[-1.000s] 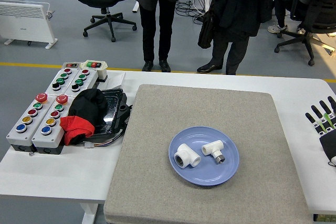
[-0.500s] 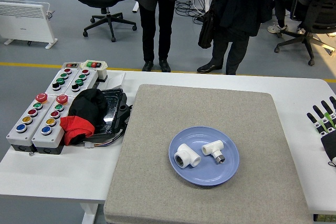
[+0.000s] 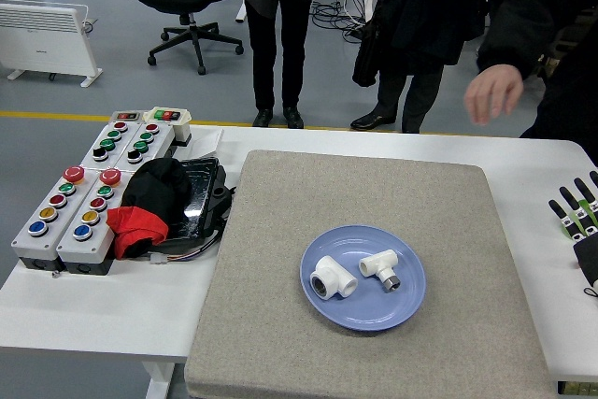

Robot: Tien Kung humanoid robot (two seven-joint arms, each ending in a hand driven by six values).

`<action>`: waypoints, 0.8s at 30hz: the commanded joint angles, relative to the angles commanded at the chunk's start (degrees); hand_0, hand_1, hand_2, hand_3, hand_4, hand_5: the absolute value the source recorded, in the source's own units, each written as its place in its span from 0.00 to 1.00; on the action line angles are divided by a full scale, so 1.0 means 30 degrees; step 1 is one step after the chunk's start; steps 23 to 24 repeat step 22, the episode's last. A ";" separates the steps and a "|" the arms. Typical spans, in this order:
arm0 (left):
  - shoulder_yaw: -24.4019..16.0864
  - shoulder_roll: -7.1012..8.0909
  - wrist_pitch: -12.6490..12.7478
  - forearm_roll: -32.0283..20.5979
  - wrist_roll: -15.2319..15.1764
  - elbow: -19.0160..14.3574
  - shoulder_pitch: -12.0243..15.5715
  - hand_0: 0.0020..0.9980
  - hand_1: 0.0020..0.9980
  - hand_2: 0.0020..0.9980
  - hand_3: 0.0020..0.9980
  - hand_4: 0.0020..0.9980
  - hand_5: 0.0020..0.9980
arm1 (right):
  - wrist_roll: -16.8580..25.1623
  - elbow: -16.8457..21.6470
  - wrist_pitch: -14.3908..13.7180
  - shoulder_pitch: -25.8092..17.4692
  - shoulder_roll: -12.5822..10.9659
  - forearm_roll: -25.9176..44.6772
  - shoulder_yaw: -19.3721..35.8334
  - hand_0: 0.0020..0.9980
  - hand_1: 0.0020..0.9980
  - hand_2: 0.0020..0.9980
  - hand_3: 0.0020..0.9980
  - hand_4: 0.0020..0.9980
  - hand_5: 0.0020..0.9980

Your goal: Pick pipe place plate twice

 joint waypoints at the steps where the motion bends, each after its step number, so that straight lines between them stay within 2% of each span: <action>1: -0.0006 0.0002 -0.0004 0.0015 0.0000 0.0000 -0.0001 0.72 0.75 0.70 0.65 0.39 1.00 | 0.0001 -0.0001 0.0003 0.0002 0.0002 0.0005 -0.0003 0.84 0.80 0.88 0.84 0.59 0.61; 24: -0.0043 0.0003 -0.0009 0.0085 0.0012 0.0000 -0.0015 0.72 0.75 0.70 0.65 0.39 1.00 | -0.0071 0.0001 -0.0044 0.0009 0.0005 0.0066 0.0078 0.84 0.80 0.88 0.84 0.60 0.61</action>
